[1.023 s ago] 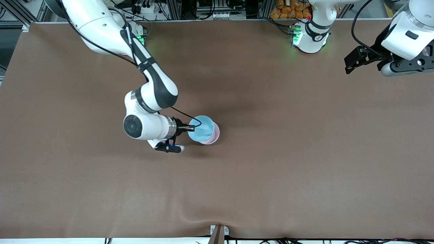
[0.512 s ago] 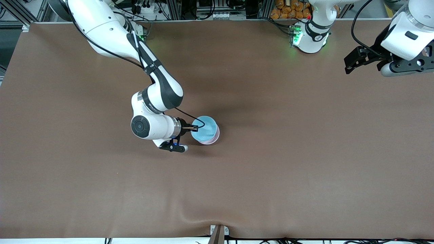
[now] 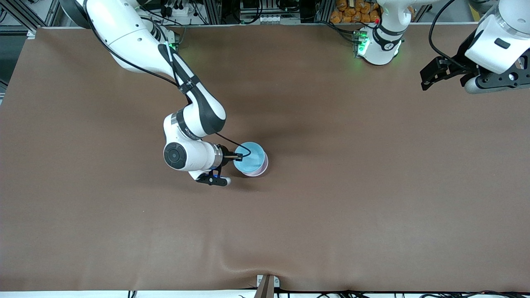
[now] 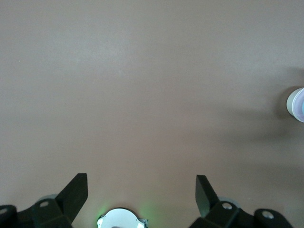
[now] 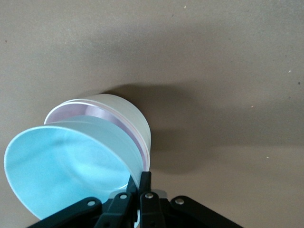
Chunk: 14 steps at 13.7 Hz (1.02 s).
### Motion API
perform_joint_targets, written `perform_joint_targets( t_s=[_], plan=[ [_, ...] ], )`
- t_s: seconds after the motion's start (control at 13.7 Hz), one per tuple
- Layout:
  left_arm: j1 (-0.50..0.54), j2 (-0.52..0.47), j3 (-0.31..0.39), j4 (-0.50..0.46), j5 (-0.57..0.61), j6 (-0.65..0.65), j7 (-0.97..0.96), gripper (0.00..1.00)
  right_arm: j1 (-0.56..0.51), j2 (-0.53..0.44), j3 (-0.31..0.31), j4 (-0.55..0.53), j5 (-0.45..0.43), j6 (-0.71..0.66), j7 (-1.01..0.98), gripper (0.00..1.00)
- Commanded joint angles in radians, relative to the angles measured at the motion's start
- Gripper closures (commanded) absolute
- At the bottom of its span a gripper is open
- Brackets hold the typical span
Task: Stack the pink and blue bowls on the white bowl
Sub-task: 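Lower the blue bowl into the pink bowl and open the right gripper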
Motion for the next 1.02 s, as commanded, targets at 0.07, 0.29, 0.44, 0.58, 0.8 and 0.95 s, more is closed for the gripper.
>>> perform_joint_targets(
  t_s=[0.07, 0.29, 0.44, 0.58, 0.8, 0.95],
  plan=[
    [0.016, -0.027, -0.008, -0.02, -0.007, -0.008, 0.015, 0.0, 0.021, 0.007, -0.011, 0.003, -0.014, 0.032, 0.013, 1.0],
    [0.016, -0.027, -0.008, -0.02, -0.007, -0.008, 0.015, 0.0, 0.021, 0.009, -0.011, 0.008, -0.146, 0.05, 0.002, 0.01],
    [0.016, -0.027, -0.008, -0.019, -0.007, -0.008, 0.015, 0.0, 0.04, 0.007, -0.009, 0.013, -0.263, 0.047, 0.013, 0.0],
    [0.016, -0.027, -0.008, -0.019, -0.007, -0.008, 0.015, 0.0, 0.038, 0.005, -0.008, 0.013, -0.261, 0.042, 0.013, 0.0],
    [0.016, -0.027, -0.008, -0.019, -0.007, -0.008, 0.015, 0.0, 0.026, 0.001, -0.006, 0.029, -0.259, 0.035, 0.008, 0.0],
    [0.019, -0.027, -0.008, -0.019, -0.007, -0.008, 0.015, 0.0, 0.021, -0.005, -0.006, 0.042, -0.259, 0.033, 0.007, 0.0]
  ],
)
